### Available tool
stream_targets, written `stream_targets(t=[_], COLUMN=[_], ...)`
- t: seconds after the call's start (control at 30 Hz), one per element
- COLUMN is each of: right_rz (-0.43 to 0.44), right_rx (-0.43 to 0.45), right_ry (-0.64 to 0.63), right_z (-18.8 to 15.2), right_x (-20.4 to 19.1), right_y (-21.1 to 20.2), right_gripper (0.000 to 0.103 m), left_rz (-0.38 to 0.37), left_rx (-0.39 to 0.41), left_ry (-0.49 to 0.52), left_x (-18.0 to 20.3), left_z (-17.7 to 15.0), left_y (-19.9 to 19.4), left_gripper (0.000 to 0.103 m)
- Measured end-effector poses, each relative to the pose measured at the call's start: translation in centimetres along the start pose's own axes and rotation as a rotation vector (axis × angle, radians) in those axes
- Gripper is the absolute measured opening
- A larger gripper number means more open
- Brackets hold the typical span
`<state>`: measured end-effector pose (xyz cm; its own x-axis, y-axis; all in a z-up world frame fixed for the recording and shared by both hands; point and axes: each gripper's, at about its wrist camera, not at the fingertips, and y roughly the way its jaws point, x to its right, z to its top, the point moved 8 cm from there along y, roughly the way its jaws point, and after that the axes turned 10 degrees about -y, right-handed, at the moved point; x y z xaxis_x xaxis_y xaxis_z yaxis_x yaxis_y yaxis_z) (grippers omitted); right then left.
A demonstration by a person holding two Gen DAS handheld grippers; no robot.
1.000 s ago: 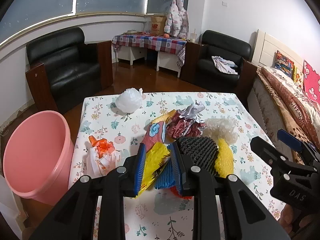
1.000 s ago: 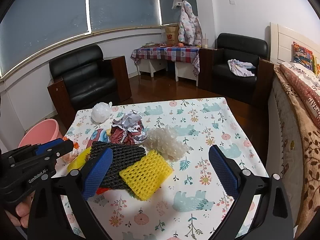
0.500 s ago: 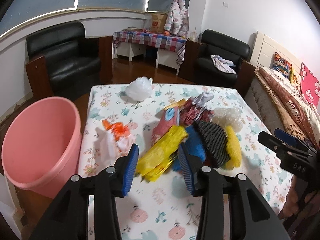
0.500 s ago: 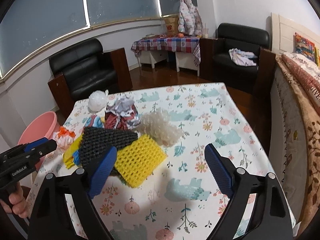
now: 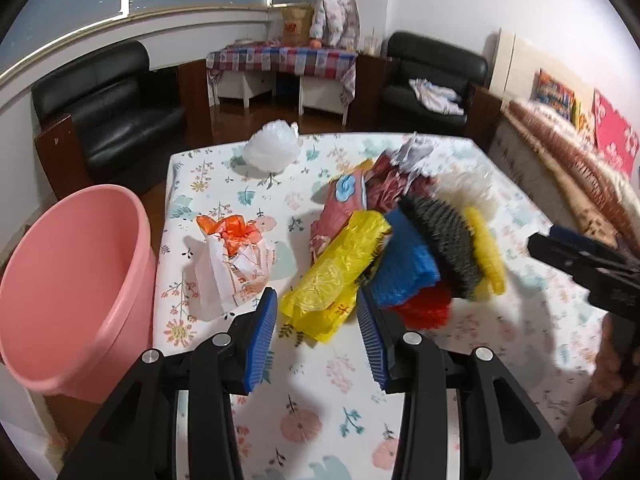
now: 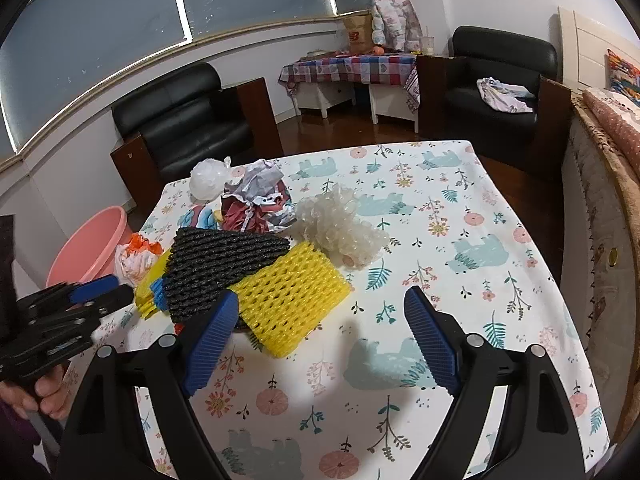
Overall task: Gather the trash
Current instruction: 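Grasp the yellow plastic bag with the left gripper while the right grasps the yellow mesh sleeve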
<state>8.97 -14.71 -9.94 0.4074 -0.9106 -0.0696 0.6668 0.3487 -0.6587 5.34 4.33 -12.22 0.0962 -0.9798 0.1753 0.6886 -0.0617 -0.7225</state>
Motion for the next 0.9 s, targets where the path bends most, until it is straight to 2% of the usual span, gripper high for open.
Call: stream_targets(t=[0.1, 0.2, 0.23, 0.3, 0.4, 0.53, 0.63, 0.73, 0.8, 0.83, 0.9], right_rz=[0.017, 0.038, 0.043, 0.051, 0.061, 0.049, 0.036, 0.036, 0.045, 0.050, 0.049], right_rx=[-0.006, -0.013, -0.016, -0.025, -0.050, -0.088, -0.124, -0.168, -0.194, -0.198, -0.200], right_ry=[0.000, -0.002, -0.006, -0.013, -0.012, -0.008, -0.002, 0.008, 0.025, 0.033, 0.042], right_z=[0.1, 0.1, 0.1, 0.1, 0.1, -0.1, -0.7, -1.5, -2.0, -2.1, -2.3], right_x=[-0.2, -0.6, -0.8, -1.2, -1.7, -2.1, -2.0, -1.7, -1.4, -1.4, -1.1], right_y=[0.1, 0.3, 0.4, 0.7, 1.5, 2.6, 3.5, 4.3, 4.5, 4.6, 4.5], right_gripper=[0.085, 0.085, 0.085, 0.085, 0.083, 0.079, 0.069, 0.053, 0.039, 0.036, 0.022], left_rz=[0.023, 0.019, 0.027, 0.024, 0.013, -0.016, -0.041, -0.063, -0.069, -0.073, -0.079], left_rx=[-0.020, -0.075, -0.088, -0.108, -0.100, -0.071, -0.058, -0.039, -0.034, -0.032, -0.029], left_ry=[0.037, 0.036, 0.033, 0.022, 0.003, -0.007, -0.014, -0.025, -0.033, -0.039, -0.044], left_x=[0.2, 0.2, 0.1, -0.1, -0.3, -0.2, -0.1, 0.0, -0.1, -0.1, -0.1], left_z=[0.0, -0.2, -0.4, -0.6, -0.6, -0.6, -0.7, -0.5, -0.4, -0.3, -0.4], left_y=[1.0, 2.3, 2.6, 3.1, 3.0, 2.3, 1.4, 0.5, 0.2, 0.0, -0.3], left_gripper=[0.040, 0.040, 0.037, 0.023, 0.013, 0.007, 0.006, 0.005, 0.005, 0.005, 0.005])
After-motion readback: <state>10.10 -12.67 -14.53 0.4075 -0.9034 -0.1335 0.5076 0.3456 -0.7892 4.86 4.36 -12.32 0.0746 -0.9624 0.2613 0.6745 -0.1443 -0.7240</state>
